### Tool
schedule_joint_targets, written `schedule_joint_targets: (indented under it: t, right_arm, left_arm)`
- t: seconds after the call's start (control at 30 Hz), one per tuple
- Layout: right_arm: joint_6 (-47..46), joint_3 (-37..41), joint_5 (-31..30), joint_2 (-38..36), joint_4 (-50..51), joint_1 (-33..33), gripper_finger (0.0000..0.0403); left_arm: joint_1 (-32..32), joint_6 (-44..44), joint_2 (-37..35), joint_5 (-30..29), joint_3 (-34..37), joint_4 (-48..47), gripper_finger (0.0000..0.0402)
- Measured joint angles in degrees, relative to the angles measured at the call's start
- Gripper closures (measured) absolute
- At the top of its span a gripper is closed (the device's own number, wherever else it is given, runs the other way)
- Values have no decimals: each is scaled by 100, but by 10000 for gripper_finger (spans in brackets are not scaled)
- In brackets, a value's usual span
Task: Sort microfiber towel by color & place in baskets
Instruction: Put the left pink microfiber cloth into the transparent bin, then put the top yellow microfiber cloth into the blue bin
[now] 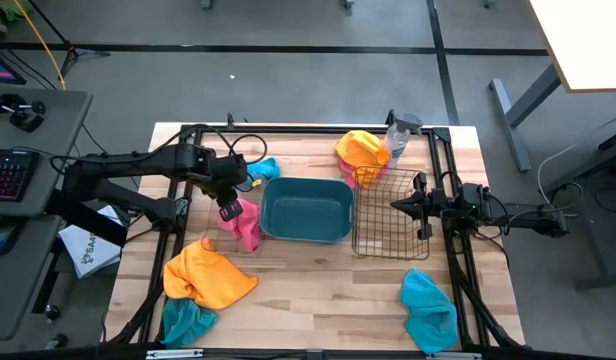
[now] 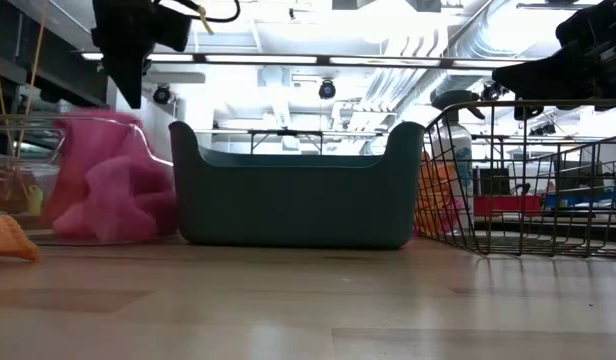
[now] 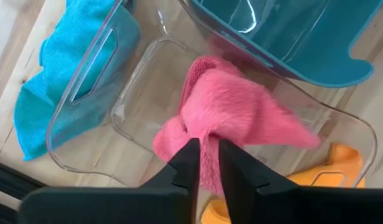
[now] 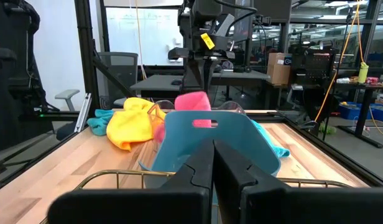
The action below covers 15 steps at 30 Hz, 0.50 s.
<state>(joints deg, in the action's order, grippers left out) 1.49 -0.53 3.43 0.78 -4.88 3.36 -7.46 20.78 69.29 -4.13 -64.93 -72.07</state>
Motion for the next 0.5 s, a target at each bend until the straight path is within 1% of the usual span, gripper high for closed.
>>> schedule_joint_targets:
  t: [0.17,0.23,0.37,0.5]
  right_arm:
    - [-2,1,0,0,1,0,402]
    - [0,0,2,2,0,0,402]
    - [-2,1,2,0,1,0,402]
    - [0,1,2,2,0,0,402]
  left_arm:
    - [4,13,-46,92,8,25,295]
    - [4,55,-102,192,73,207,277]
    - [2,223,-271,476,427,1019,252]
    - [2,360,-333,657,686,2065,243]
